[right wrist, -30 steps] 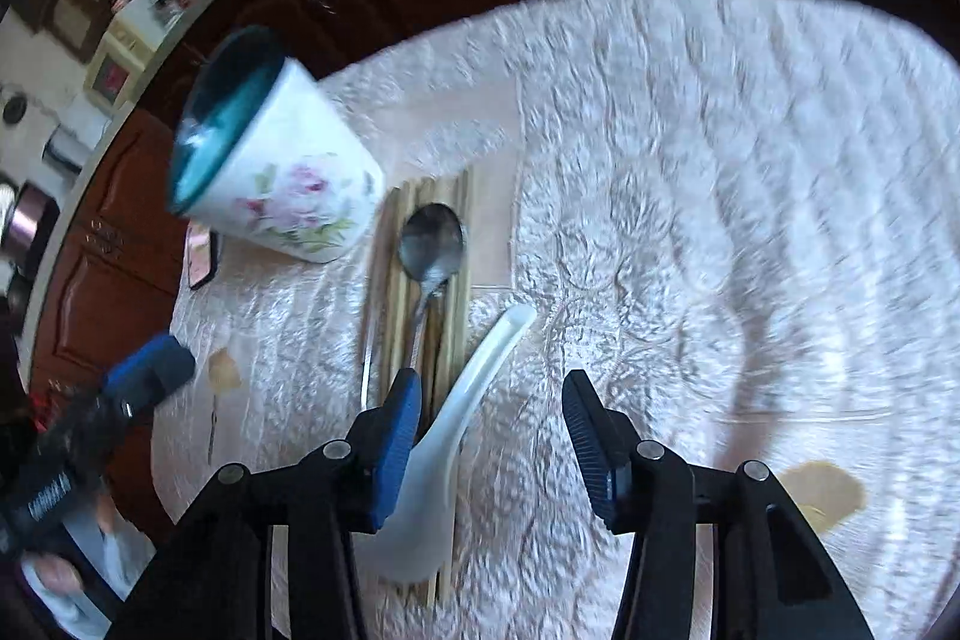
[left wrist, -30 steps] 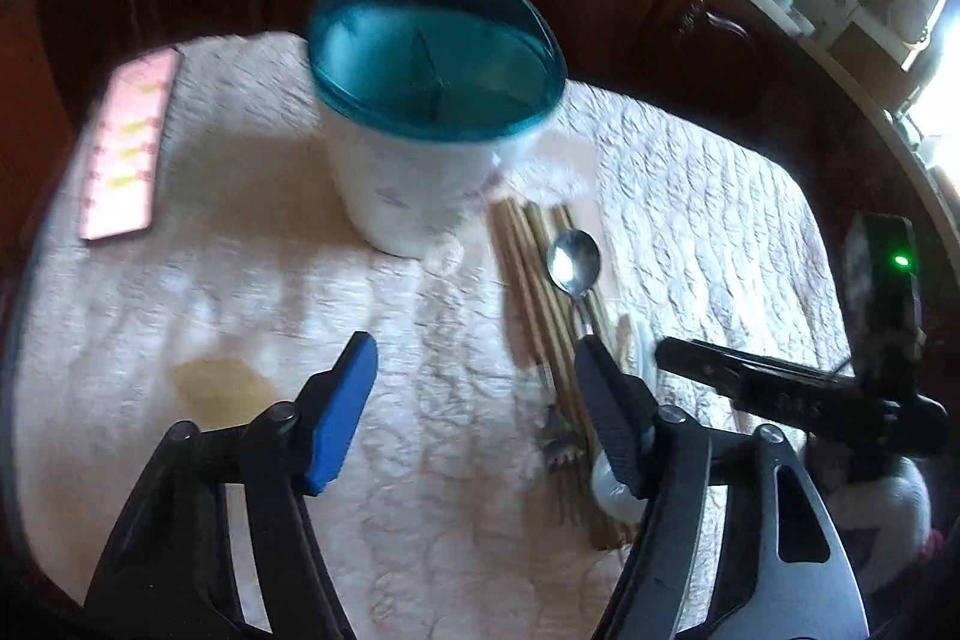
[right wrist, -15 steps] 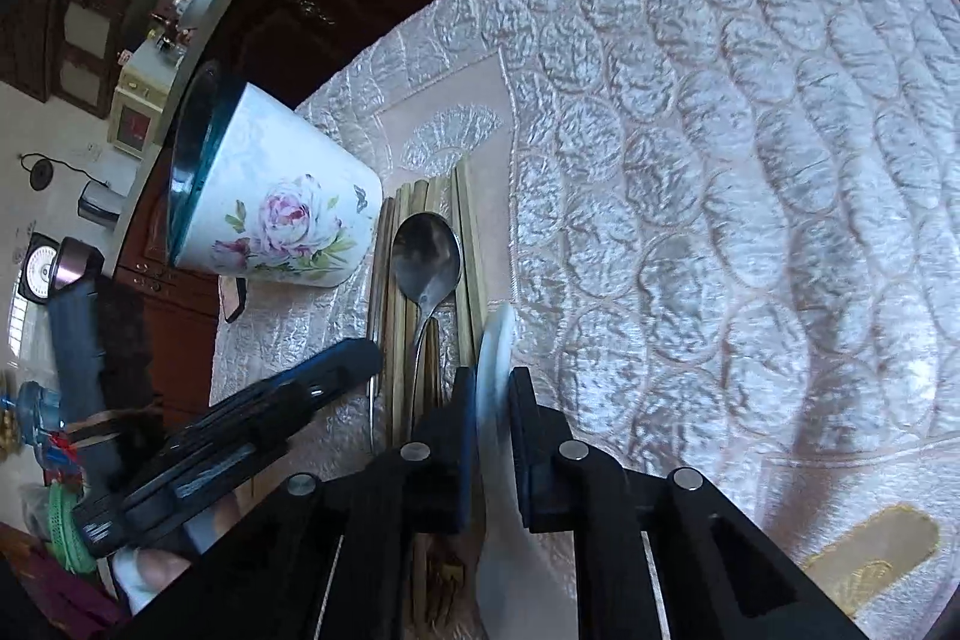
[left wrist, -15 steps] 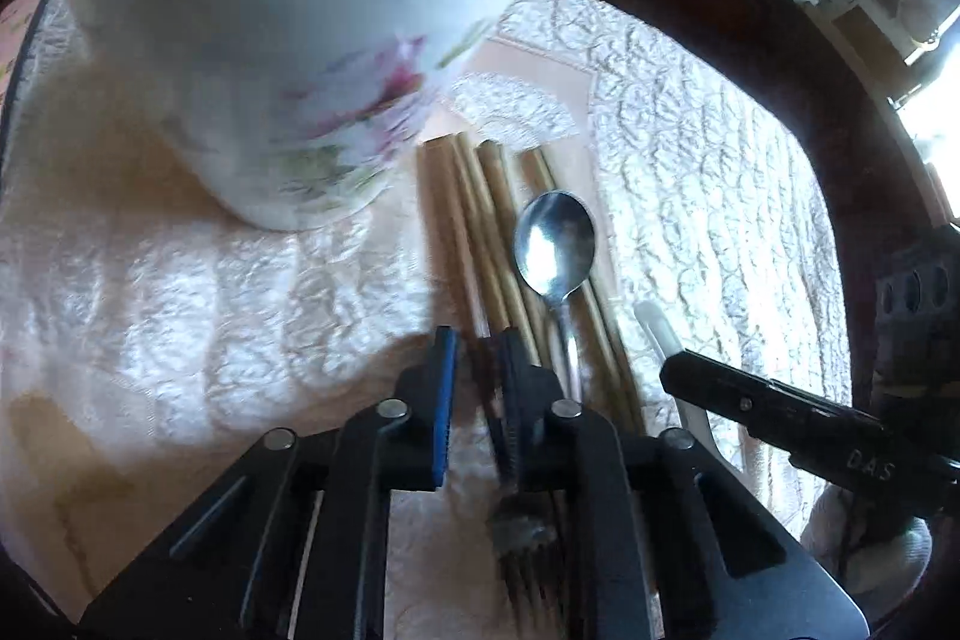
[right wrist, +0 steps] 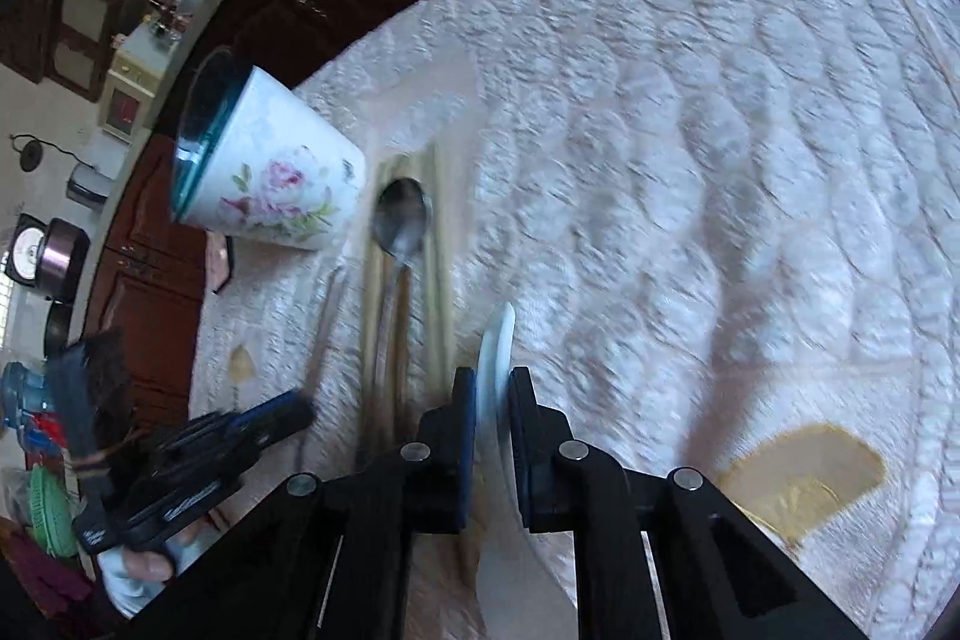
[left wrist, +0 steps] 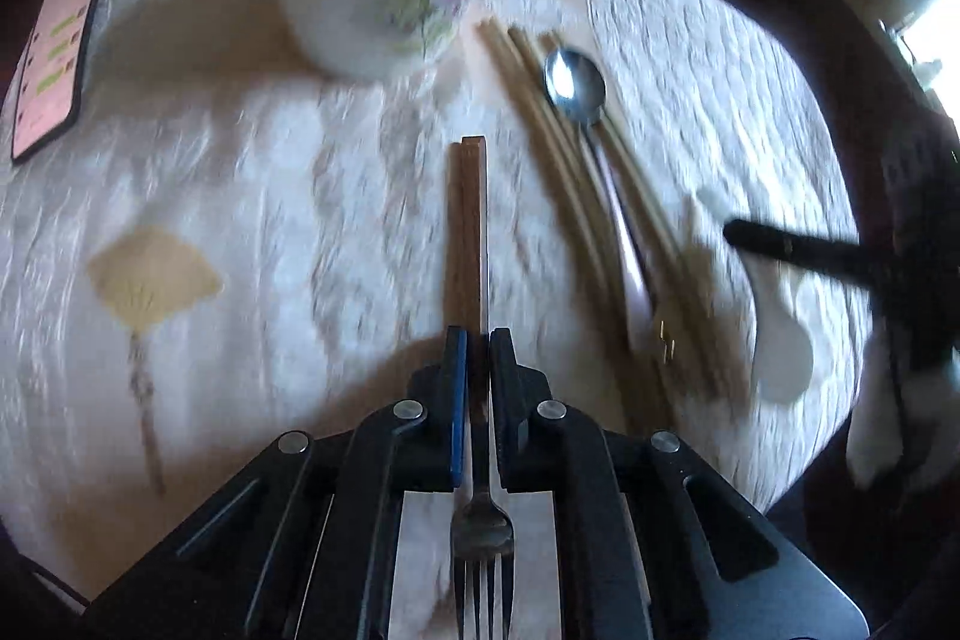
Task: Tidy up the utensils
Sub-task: 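Grasp the white ceramic spoon with the right gripper while the left gripper grasps a chopstick, then lift the ceramic spoon and chopstick and carry both over the floral cup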
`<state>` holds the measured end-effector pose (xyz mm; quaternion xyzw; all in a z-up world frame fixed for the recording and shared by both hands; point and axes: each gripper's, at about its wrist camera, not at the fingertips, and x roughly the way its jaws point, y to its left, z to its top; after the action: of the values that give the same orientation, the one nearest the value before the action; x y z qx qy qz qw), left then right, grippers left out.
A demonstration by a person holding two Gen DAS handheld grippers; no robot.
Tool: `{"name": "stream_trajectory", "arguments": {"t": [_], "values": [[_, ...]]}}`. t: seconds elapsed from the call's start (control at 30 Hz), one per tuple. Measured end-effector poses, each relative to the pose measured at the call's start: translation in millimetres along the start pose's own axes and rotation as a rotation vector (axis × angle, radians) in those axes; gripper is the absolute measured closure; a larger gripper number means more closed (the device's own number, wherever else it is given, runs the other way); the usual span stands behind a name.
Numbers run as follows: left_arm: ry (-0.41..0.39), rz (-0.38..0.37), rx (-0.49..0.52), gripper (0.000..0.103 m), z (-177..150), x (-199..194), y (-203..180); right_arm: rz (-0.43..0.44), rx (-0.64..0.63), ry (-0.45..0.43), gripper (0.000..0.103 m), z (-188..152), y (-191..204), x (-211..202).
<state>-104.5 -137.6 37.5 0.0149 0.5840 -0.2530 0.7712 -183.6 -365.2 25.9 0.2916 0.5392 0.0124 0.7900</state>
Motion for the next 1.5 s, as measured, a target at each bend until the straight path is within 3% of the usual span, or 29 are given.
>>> {"name": "stream_trajectory", "arguments": {"t": [0.13, 0.23, 0.3, 0.4, 0.47, 0.5, 0.53, 0.6, 0.73, 0.9, 1.0, 1.27, 1.5], "values": [[-0.008, 0.026, 0.014, 0.094, -2.0, -4.3, -1.1, -0.027, 0.025, 0.022, 0.092, -0.7, -14.6, 2.9], [-0.031, 0.043, 0.006, 0.078, 12.3, -1.0, 1.6, -0.025, 0.018, 0.032, 0.077, 4.5, -15.9, 3.8], [-0.035, 0.049, -0.006, 0.074, 24.4, 6.5, 1.9, -0.034, -0.005, 0.036, 0.073, 12.7, -8.7, 7.8], [-0.044, 0.07, 0.004, 0.074, 38.8, 14.2, 1.5, -0.074, -0.068, 0.037, 0.075, 21.7, -1.3, 11.0], [-0.042, 0.086, 0.04, 0.074, 44.5, 20.3, -2.1, -0.085, -0.08, 0.038, 0.089, 24.0, -0.4, 14.6], [-0.042, 0.095, 0.056, 0.076, 45.8, 21.4, -2.7, -0.087, -0.083, 0.037, 0.091, 24.9, -0.3, 15.2], [-0.046, 0.105, 0.068, 0.089, 46.5, 20.4, -2.5, -0.084, -0.083, 0.03, 0.091, 24.8, 0.0, 13.6], [-0.038, 0.076, 0.049, 0.094, 47.4, 15.3, 4.7, -0.075, -0.1, 0.01, 0.091, 23.9, 5.0, 6.1], [-0.081, 0.001, -0.004, 0.094, 41.5, -16.9, 21.0, -0.043, -0.122, -0.065, 0.091, 22.7, 15.8, -24.5], [-0.168, -0.05, 0.021, 0.094, 26.2, -74.6, 26.9, 0.018, -0.16, -0.155, 0.092, 22.8, 42.0, -59.7], [-0.22, -0.054, 0.048, 0.094, 13.3, -108.3, 26.5, 0.028, -0.219, -0.195, 0.097, 21.0, 66.7, -73.5], [-0.303, -0.059, 0.059, 0.094, -4.0, -169.3, 27.7, 0.057, -0.301, -0.272, 0.097, 22.8, 105.7, -98.5], [-0.428, -0.071, 0.049, 0.094, 12.8, -231.6, 34.8, 0.12, -0.337, -0.346, 0.097, 39.6, 139.1, -127.4]]}}
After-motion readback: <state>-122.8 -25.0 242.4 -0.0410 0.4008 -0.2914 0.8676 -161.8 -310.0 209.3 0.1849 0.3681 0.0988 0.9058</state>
